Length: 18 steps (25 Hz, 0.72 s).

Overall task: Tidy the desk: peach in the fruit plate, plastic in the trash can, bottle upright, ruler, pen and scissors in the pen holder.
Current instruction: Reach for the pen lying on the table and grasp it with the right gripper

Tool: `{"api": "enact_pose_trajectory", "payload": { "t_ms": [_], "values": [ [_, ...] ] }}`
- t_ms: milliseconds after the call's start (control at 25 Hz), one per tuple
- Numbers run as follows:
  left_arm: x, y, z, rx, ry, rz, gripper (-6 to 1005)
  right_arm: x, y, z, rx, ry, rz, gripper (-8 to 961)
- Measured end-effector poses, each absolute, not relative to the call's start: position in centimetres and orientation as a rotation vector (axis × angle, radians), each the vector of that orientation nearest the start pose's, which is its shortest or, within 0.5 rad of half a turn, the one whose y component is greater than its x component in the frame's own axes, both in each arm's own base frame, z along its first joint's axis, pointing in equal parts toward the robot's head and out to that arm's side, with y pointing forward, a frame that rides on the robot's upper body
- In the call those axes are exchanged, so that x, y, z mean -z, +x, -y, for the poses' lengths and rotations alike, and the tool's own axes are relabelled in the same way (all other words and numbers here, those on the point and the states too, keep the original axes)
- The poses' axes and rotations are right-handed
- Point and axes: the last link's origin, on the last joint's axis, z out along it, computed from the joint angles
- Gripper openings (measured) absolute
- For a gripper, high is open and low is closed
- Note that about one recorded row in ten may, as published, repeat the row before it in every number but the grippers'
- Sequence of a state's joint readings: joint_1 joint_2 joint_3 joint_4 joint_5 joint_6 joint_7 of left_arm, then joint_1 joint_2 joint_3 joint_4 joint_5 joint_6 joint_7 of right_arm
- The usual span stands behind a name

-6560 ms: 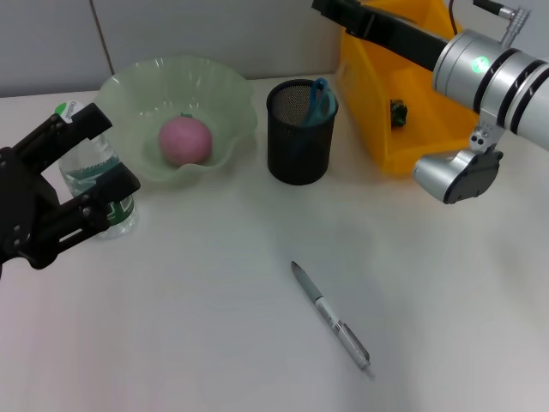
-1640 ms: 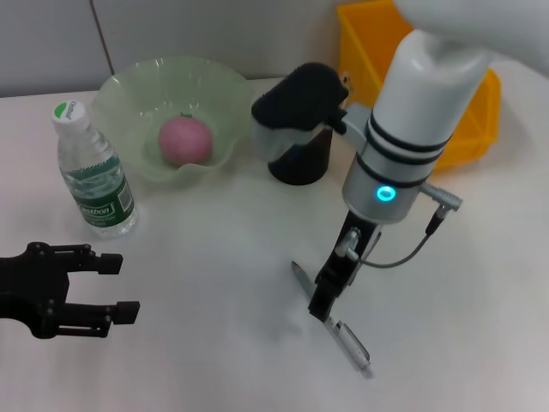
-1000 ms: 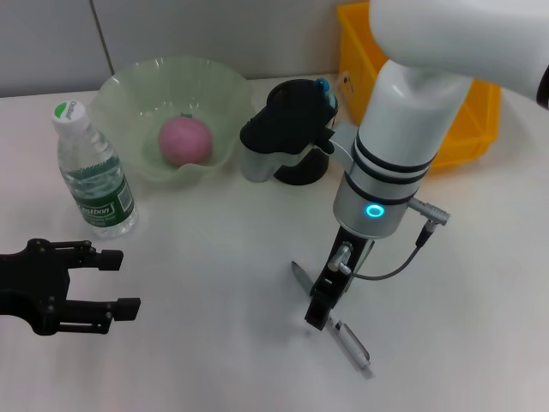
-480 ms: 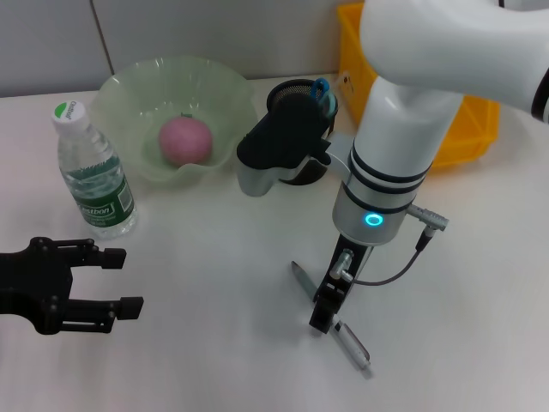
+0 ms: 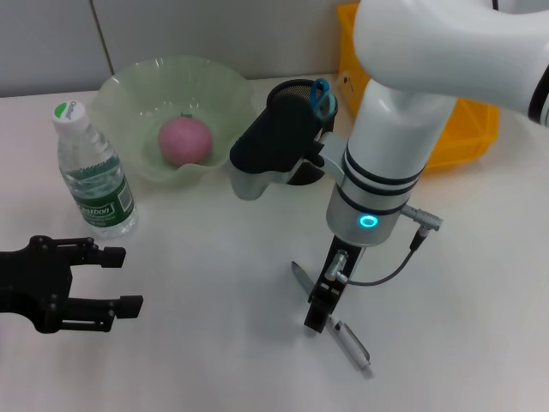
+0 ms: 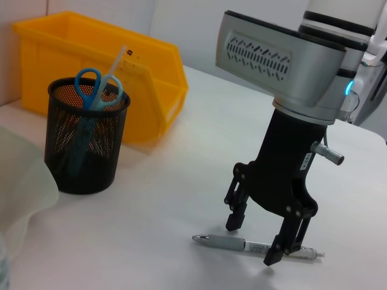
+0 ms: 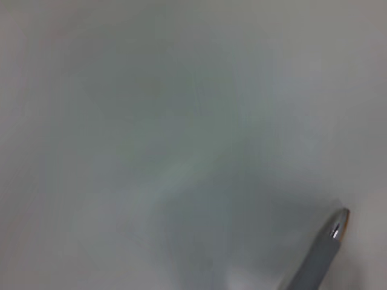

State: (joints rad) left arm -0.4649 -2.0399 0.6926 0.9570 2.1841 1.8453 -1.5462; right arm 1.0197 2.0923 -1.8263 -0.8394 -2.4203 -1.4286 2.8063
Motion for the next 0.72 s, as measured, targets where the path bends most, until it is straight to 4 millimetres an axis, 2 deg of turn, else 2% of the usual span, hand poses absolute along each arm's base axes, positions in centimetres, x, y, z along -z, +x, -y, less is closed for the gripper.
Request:
{"api": "enact_pose_trajectory", "payload": {
  "t_ms": [720],
  "values": [
    [-5.19, -26.57, -30.18, 0.442, -2.937, 0.601, 791, 10.68, 13.03, -34.79, 0.963, -2.699, -0.805, 683]
  ]
}}
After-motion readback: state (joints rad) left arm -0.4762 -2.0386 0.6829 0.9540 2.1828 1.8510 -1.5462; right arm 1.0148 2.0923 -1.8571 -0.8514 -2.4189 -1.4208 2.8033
